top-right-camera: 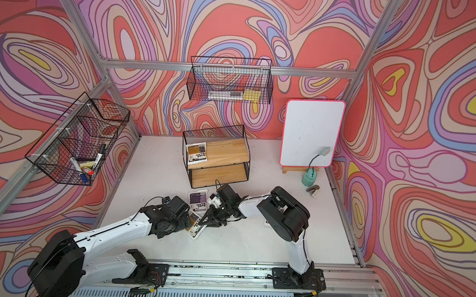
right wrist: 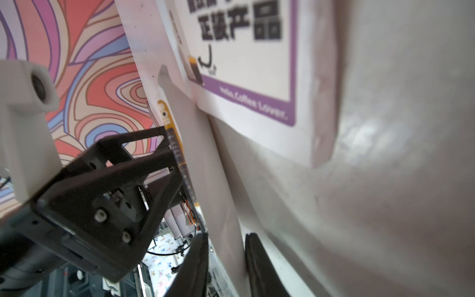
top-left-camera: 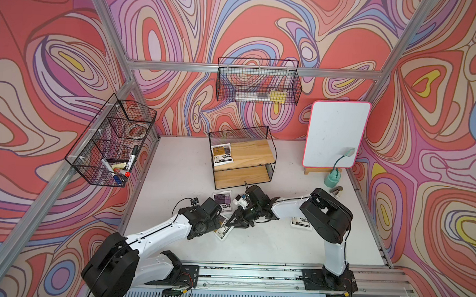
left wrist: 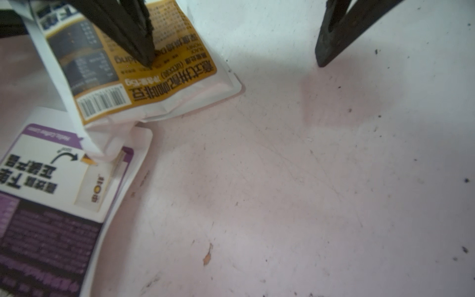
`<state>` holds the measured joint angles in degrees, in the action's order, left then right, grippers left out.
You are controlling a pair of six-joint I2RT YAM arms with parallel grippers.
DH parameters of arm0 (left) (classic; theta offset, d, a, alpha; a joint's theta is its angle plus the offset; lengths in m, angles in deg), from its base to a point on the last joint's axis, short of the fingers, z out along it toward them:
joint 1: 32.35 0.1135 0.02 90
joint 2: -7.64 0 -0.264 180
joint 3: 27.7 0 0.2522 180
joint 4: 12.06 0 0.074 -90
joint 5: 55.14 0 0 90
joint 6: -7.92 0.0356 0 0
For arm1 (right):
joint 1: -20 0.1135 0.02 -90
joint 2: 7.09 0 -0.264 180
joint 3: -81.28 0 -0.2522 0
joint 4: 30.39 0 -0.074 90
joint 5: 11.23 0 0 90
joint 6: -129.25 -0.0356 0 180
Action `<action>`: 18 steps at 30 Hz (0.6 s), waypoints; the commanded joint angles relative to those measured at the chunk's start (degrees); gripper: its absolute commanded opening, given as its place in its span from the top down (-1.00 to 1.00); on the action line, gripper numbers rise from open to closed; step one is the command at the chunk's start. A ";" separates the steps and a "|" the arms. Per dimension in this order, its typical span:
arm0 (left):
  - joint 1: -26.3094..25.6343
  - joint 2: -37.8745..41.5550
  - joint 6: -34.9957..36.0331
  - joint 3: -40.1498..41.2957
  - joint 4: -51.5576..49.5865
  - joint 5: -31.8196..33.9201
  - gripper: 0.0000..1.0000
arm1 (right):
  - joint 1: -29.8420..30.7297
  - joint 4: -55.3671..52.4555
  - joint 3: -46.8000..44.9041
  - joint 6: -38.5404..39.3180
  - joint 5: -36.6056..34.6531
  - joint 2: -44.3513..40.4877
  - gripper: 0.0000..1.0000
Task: Place the bagged coffee beans on the shelf by color
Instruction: Pick up the bagged coffee beans at the center of the board.
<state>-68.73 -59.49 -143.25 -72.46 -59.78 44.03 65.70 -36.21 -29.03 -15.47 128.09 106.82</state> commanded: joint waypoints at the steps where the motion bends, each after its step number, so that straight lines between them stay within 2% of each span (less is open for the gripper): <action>1: 0.17 1.33 -0.22 0.94 -2.67 -0.17 -0.99 | -0.41 3.44 -0.87 -1.21 0.97 -0.20 0.67; 10: 0.17 7.71 0.58 -2.28 -9.42 0.59 -0.98 | -0.83 5.35 -3.49 -3.15 1.78 -3.05 0.99; 18: 0.45 11.09 4.37 -13.22 -17.27 4.34 -0.98 | -1.28 2.88 -4.88 -3.17 2.13 -9.80 1.00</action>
<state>-68.69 -48.70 -141.63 -81.56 -71.89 45.80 64.93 -32.43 -33.51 -18.88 129.45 100.68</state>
